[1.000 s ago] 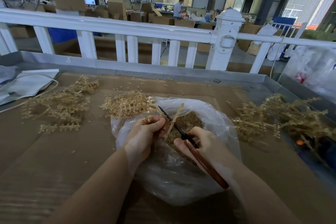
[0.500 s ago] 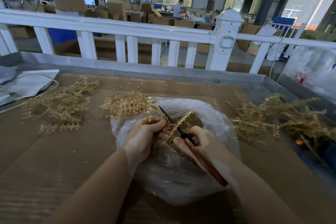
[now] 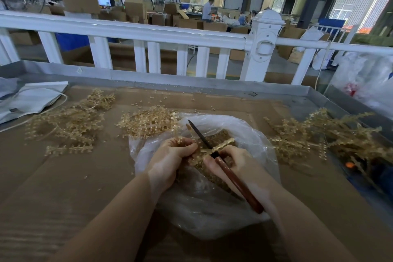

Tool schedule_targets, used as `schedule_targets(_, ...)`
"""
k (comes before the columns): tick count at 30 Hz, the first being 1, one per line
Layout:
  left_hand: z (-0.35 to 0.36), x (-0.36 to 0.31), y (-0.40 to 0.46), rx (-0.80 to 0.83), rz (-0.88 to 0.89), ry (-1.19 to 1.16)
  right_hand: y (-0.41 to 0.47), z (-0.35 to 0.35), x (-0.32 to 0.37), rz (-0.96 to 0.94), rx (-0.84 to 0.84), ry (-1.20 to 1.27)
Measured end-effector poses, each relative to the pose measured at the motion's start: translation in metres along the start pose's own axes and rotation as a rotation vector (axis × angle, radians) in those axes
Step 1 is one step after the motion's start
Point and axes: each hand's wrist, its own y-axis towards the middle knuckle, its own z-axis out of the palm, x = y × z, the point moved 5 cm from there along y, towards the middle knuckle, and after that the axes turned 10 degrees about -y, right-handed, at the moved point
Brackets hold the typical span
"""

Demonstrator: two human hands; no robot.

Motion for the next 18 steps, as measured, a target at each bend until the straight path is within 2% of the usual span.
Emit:
schedule_targets(4,-0.002,0.001,0.001,-0.038,0.017,0.015,0.001,0.003,-0.003,0.017,0.013,0.002)
schedule_targets(10,-0.006,-0.001,0.004,-0.071,0.056,-0.082,0.003,0.0,-0.01,0.068,-0.095,0.093)
schedule_targets(18,-0.013,0.002,0.008,-0.139,0.096,-0.152,-0.002,-0.005,-0.007,0.107,-0.234,0.015)
